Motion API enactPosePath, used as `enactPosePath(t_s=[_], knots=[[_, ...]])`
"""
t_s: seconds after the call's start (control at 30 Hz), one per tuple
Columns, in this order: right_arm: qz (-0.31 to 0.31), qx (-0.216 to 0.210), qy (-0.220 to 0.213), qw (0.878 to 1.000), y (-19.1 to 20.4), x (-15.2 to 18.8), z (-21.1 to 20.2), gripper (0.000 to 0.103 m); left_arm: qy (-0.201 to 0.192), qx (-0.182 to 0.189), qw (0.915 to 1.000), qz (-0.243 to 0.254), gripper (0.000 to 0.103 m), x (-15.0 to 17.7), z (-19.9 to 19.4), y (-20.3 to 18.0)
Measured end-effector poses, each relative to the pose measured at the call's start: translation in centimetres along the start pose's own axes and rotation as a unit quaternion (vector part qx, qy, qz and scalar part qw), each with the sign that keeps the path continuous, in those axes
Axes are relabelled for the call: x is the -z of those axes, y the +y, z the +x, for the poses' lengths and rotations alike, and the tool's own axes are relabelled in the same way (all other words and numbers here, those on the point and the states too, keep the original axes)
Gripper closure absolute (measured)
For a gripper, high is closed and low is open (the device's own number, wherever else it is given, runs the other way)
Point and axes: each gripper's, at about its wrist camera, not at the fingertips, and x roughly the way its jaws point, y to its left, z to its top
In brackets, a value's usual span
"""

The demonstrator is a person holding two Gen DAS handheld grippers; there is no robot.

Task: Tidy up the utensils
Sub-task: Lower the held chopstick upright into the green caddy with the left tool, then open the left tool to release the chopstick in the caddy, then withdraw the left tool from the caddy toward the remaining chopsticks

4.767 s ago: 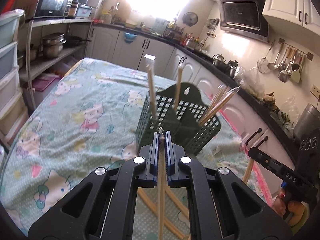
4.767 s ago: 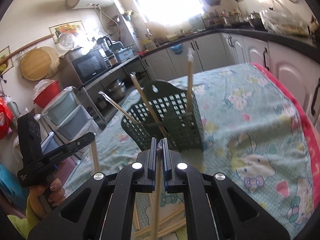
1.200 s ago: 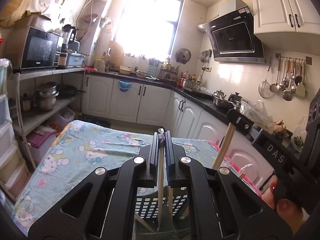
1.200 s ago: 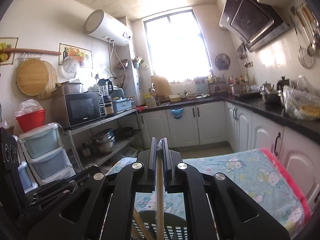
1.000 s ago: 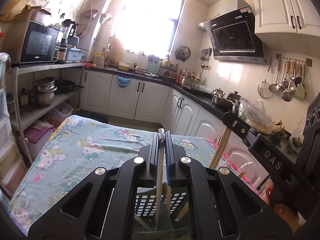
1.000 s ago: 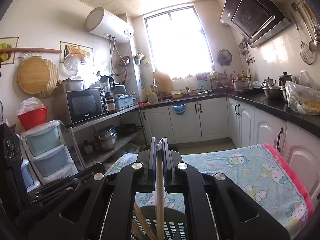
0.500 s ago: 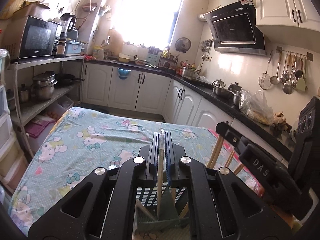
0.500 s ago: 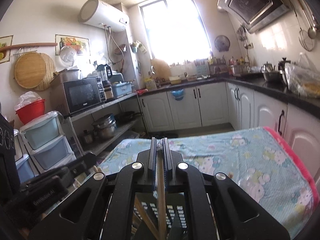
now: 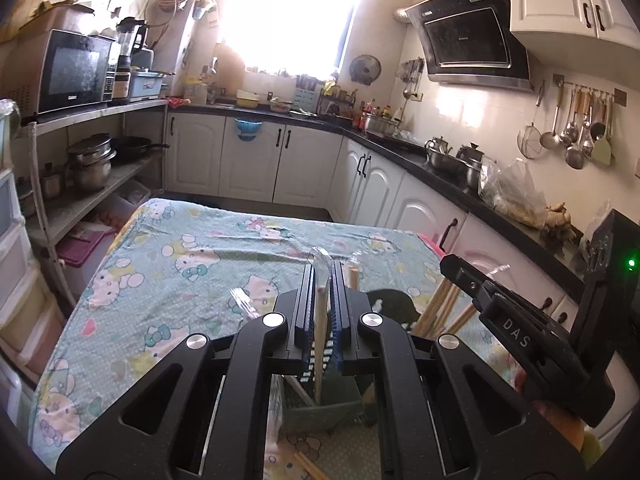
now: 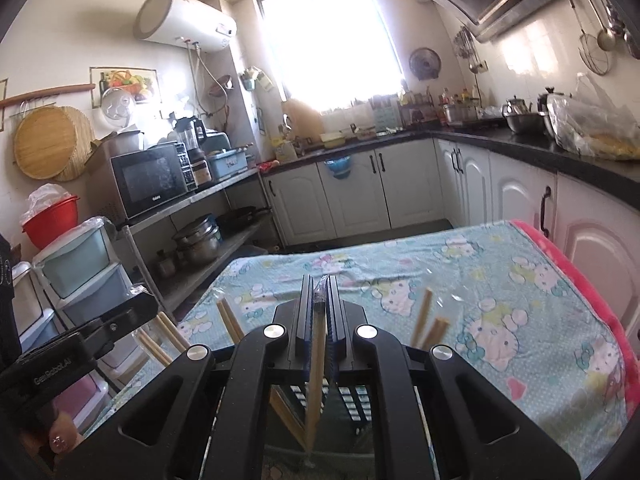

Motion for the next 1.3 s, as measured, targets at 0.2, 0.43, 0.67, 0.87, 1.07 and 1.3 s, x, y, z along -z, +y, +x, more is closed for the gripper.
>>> enactPosePath(t_s=[0.2,0.43,0.67,0.87,1.07,1.3], knots=[[0.004,0.001,0.01,1.0,-0.5,0.4,-1.0,0.085,0.013,0.006,0.9999,0.003,0.084,0.5,-0.3,-0.4],[0.017,-0.006,0.016,1.0,-1.2,0.9,-2.9,0.076,0.025,0.003,0.9996,0.016,0.071,0.9,-1.5,-1.1],[0.019,-0.003,0.032,0.999,-1.6,2.3,-4.2,0.07,0.023,0.007,0.9996,0.013,0.061,1.3,-2.8,-1.1],[0.022,0.002,0.042,0.999,-1.8,3.5,-5.2,0.065,0.022,0.009,0.9997,0.005,0.049,1.8,-3.6,-0.9],[0.019,0.011,0.044,0.999,-1.9,4.3,-6.4,0.059,0.024,0.007,0.9997,0.005,0.037,2.6,-4.1,-0.7],[0.018,0.015,0.055,0.998,-2.1,5.2,-7.4,0.052,0.026,0.007,0.9996,0.004,0.023,3.5,-4.7,-0.5]])
